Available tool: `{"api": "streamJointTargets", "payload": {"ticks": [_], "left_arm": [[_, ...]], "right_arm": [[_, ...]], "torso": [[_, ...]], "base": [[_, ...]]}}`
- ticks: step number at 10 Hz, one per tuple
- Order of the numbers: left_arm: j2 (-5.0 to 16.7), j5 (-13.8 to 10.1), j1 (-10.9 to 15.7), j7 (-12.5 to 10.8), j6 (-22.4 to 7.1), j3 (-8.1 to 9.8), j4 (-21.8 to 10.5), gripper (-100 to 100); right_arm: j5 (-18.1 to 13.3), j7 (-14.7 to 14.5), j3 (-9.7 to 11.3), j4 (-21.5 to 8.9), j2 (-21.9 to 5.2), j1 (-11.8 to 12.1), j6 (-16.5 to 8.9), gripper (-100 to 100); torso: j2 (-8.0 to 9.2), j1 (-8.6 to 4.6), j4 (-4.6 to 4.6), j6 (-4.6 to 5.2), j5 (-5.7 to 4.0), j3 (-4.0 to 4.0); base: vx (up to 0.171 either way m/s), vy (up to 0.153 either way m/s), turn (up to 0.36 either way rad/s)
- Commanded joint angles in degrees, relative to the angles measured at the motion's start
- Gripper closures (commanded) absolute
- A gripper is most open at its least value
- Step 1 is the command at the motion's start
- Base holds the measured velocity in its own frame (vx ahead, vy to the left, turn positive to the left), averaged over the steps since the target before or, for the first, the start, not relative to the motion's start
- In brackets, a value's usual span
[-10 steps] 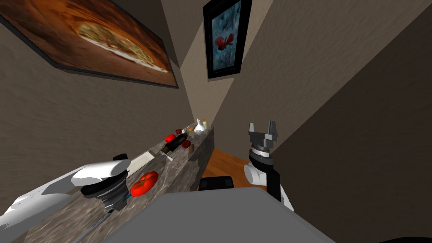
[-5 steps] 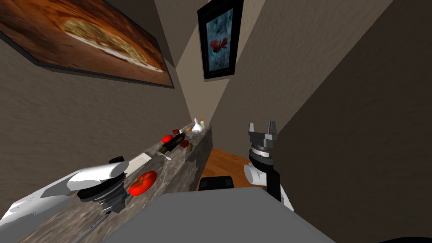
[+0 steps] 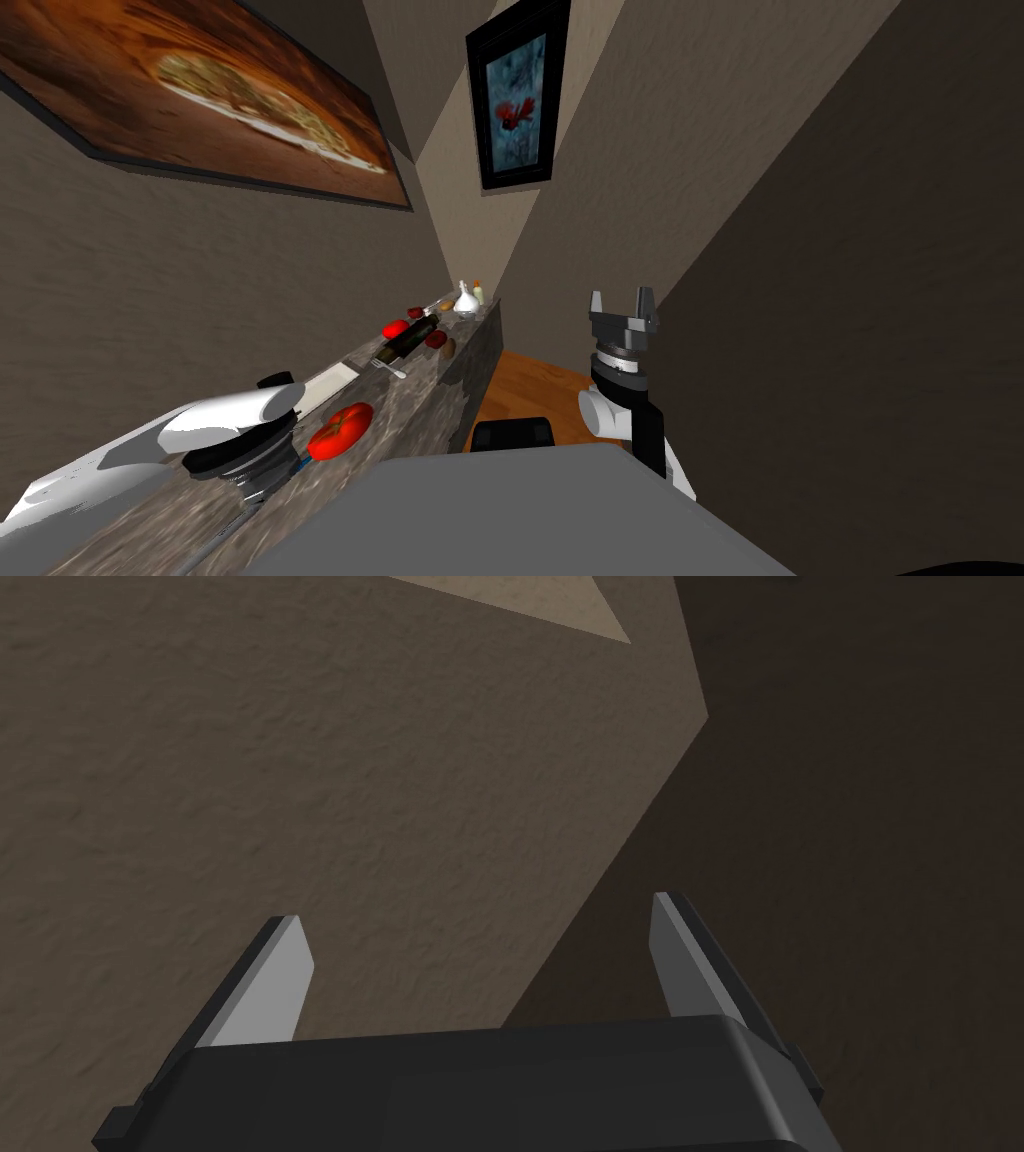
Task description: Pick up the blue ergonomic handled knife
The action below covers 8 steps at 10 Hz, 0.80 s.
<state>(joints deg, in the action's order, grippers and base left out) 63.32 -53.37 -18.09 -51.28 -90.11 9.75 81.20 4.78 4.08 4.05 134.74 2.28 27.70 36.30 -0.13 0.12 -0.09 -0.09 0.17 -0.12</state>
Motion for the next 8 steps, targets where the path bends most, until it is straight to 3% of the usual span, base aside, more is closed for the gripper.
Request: {"api": "streamJointTargets", "payload": {"ticks": [1, 2, 3, 4, 8], "left_arm": [[0.00, 0.00, 0.00, 0.00, 0.00, 0.00, 0.00, 100], [0.00, 0.00, 0.01, 0.16, -0.03, -0.04, 0.06, 100], [0.00, 0.00, 0.01, 0.13, -0.02, -0.03, 0.04, 0], [0.54, -0.53, -0.47, -0.87, -0.69, 0.17, 1.91, 100], [2.05, -1.82, -1.71, -2.04, -2.31, 0.34, 6.76, 100]], "right_arm": [[0.00, 0.00, 0.00, 0.00, 0.00, 0.00, 0.00, 0], [0.00, 0.00, 0.00, 0.00, 0.00, 0.00, 0.00, 0], [0.00, 0.00, 0.00, 0.00, 0.00, 0.00, 0.00, 0], [0.00, 0.00, 0.00, 0.00, 0.00, 0.00, 0.00, 0], [0.00, 0.00, 0.00, 0.00, 0.00, 0.01, 0.00, 0]], "torso": [[0.00, 0.00, 0.00, 0.00, 0.00, 0.00], [-0.02, 0.01, 0.01, -0.06, 0.00, 0.00], [-0.02, 0.01, 0.00, -0.05, 0.01, -0.01], [-0.02, 0.01, 0.00, -0.04, 0.01, -0.01], [-0.34, 0.01, -0.09, 0.02, 0.01, -0.20]], "base": [[-0.003, 0.001, -0.014], [0.000, 0.000, 0.000], [0.000, 0.000, 0.000], [0.058, 0.007, 0.203], [0.081, 0.003, 0.127]]}}
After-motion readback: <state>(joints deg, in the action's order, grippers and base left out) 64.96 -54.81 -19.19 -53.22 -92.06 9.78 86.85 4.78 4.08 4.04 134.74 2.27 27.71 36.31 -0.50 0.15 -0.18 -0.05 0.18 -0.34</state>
